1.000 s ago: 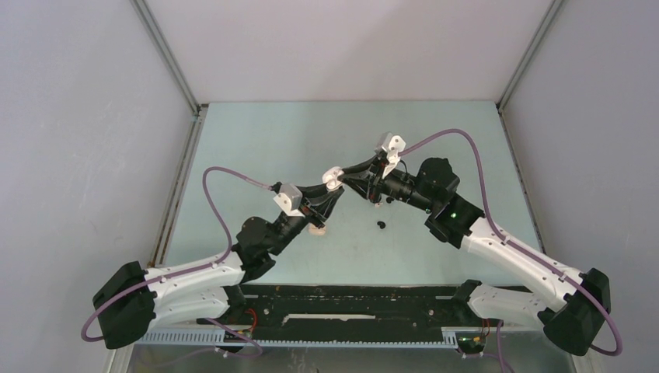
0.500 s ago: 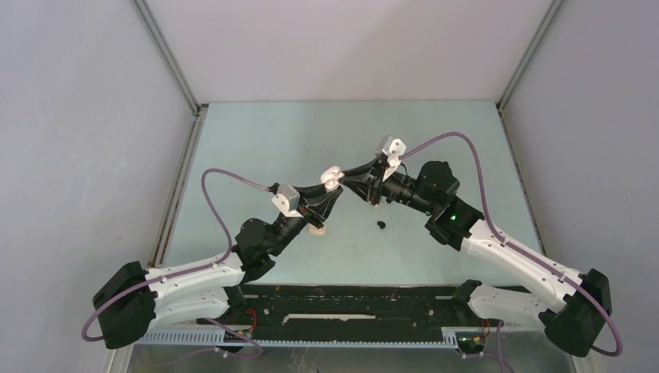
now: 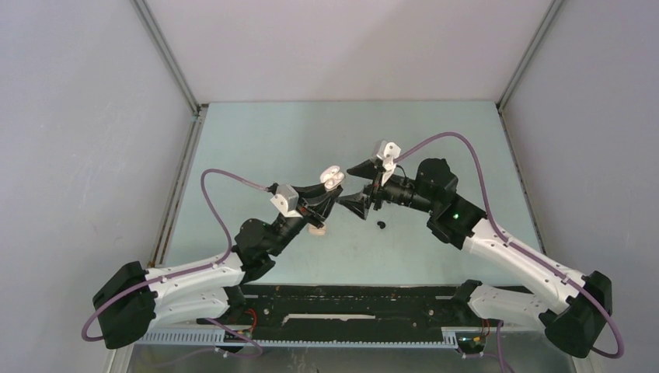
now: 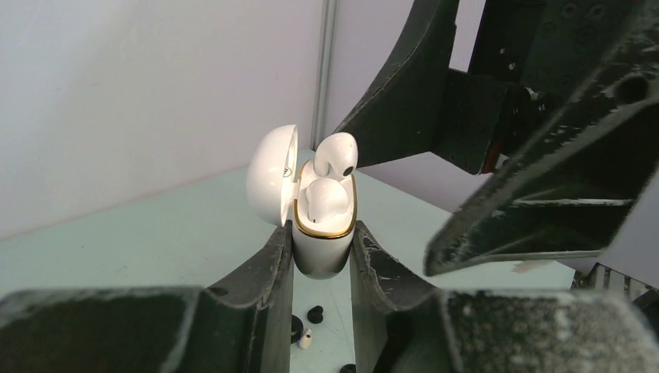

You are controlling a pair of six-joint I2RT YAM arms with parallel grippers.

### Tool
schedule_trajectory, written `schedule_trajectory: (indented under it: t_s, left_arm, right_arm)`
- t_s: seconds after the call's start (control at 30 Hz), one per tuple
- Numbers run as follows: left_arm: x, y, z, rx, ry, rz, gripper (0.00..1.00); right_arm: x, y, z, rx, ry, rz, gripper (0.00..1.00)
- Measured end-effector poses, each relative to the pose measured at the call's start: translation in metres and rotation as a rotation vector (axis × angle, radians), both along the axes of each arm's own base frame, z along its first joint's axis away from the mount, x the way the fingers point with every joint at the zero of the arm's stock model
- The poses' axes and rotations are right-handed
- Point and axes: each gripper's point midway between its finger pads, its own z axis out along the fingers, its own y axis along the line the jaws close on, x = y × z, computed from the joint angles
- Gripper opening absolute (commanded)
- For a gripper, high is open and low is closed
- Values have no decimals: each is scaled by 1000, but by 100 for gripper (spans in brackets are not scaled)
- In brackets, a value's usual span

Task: Insert the wireless bluetooth earbuds into the charging case
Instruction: Insert the right earbud into the right side groove of the charging case, then adjust the right earbud in the right side groove of the charging case.

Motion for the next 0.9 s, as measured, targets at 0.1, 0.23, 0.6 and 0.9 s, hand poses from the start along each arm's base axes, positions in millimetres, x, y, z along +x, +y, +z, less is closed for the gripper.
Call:
schedule_trajectory:
  t_s: [0.1,0.23,0.6,0.9]
  left_arm:
    - [0,0,1,-2,-2,0,0]
    - [-1,-1,1,-1,-3,-5,0]
    - [-18,-18,-25,79,5,-135,0]
    - [-37,-45,-74,214,63,-303,0]
  right_arm:
    - [-5,-7,-4,-61,30,48,100]
    - [3,-34,15,-100,80,73,100]
    - [-4,-102,9,-297,137,150,97]
    - [-22,-123,-100,-350,401,145,95]
